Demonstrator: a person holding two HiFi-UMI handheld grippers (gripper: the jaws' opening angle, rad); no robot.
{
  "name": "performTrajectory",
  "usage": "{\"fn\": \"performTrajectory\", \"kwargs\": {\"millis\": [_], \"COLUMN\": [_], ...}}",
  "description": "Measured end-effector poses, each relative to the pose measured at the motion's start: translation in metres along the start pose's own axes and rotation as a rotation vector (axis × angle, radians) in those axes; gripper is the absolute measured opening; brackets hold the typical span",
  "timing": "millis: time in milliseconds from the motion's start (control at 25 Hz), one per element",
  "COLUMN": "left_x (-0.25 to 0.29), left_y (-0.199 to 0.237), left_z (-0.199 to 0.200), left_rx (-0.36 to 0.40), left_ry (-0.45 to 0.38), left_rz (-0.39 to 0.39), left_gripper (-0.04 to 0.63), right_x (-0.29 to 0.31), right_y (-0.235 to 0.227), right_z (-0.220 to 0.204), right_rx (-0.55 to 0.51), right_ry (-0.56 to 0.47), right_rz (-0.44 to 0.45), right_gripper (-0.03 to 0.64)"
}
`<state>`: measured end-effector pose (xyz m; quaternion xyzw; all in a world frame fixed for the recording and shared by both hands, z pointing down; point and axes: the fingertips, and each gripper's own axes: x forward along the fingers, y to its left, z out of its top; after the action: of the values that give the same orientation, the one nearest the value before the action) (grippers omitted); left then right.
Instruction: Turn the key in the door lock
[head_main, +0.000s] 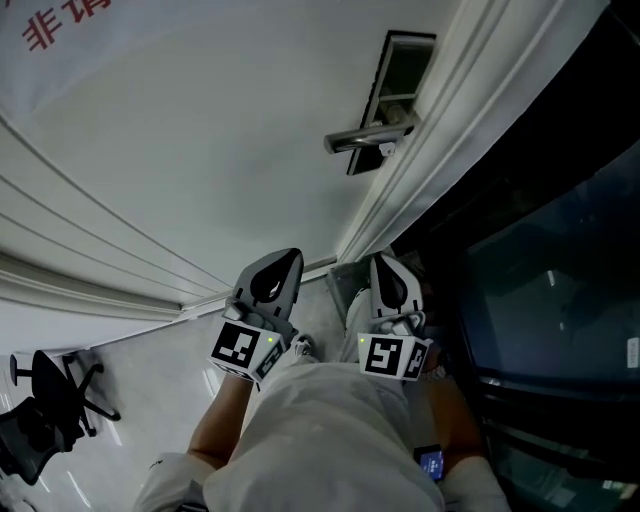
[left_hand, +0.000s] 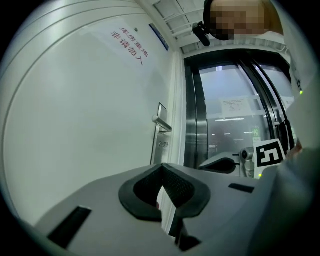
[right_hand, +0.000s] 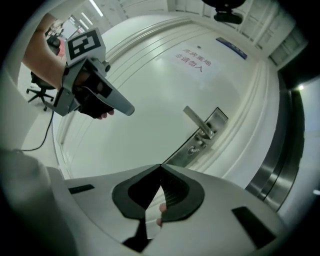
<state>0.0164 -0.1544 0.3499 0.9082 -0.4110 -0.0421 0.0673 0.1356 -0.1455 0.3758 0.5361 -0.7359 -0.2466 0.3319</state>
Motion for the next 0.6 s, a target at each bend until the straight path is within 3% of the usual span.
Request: {"fn": "performTrajectory", "kwargs": {"millis": [160,320,440,600], "left_x": [0.001,-0.001,0.002,0.005], "left_y": [0.011,0.012,0.014,0.019], "left_z": [0.005,0.005,0.004,-0.001], "left_rx": [-0.002,0.004,0.005,0.005], "left_ry": [-0.009,-0.001,0.002,0.036], "left_rz": [0.03,0.038,0.04,0.043], "left_gripper": [0.003,0.003,0.003,0.003], "right_x": [0.037,0.07,0.09,0.108], "right_y": [-0.039,-0.066,-0.074,-0.087], "right_z": [0.01,0.012,0.011,0.019], "right_rx": [-0.16,-0.275,-0.345,-0.479], "right_ry": [-0.011,0.017,0.05,0.038], "right_rz": [-0.058,-0.049,-0.03,-0.083], "right_gripper": [0.0,0.0,0.109,0.123]}}
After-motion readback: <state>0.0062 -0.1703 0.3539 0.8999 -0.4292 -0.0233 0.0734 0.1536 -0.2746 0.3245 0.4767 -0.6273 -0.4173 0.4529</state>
